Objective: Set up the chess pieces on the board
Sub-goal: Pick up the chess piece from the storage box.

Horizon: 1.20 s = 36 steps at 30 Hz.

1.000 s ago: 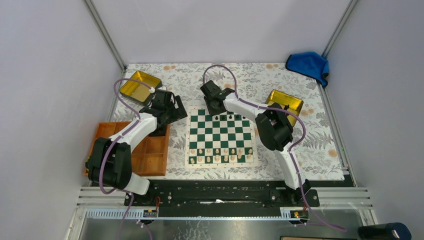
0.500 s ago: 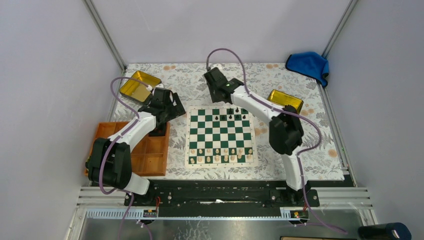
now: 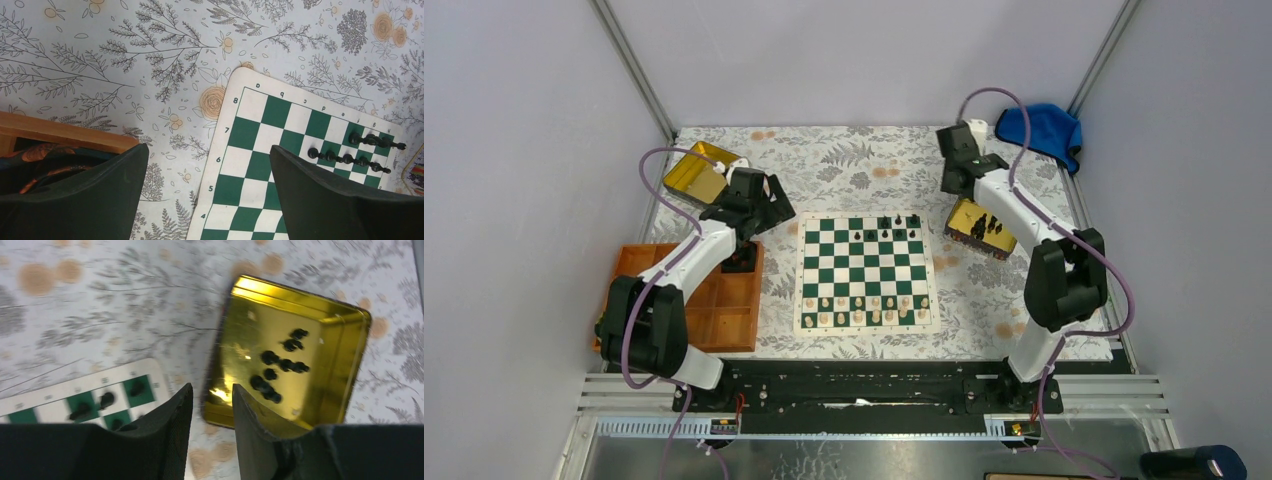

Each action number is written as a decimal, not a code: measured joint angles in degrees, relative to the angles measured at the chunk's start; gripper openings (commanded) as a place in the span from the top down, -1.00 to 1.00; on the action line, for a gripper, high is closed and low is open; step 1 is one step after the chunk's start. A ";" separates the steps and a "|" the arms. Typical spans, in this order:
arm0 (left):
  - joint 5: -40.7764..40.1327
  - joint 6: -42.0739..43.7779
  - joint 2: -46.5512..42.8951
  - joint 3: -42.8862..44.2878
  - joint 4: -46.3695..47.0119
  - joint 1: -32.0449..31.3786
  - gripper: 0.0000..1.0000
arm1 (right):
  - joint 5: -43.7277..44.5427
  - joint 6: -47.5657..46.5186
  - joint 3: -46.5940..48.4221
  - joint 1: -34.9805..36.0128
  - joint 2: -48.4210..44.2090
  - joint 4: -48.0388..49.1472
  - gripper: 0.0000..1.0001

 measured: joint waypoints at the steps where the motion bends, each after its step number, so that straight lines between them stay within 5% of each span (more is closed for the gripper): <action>1: 0.00 -0.09 0.09 0.00 0.15 0.00 -0.98 | -0.09 0.33 -1.14 -1.62 0.09 -0.13 0.17; 15: 0.04 -0.26 1.86 0.11 -0.17 -0.02 -0.98 | -5.33 3.78 -3.39 -11.65 6.64 0.79 0.17; 36: 0.04 -0.22 1.97 0.31 -0.74 -0.02 -0.97 | -7.10 4.50 -9.60 -12.09 6.82 1.81 0.18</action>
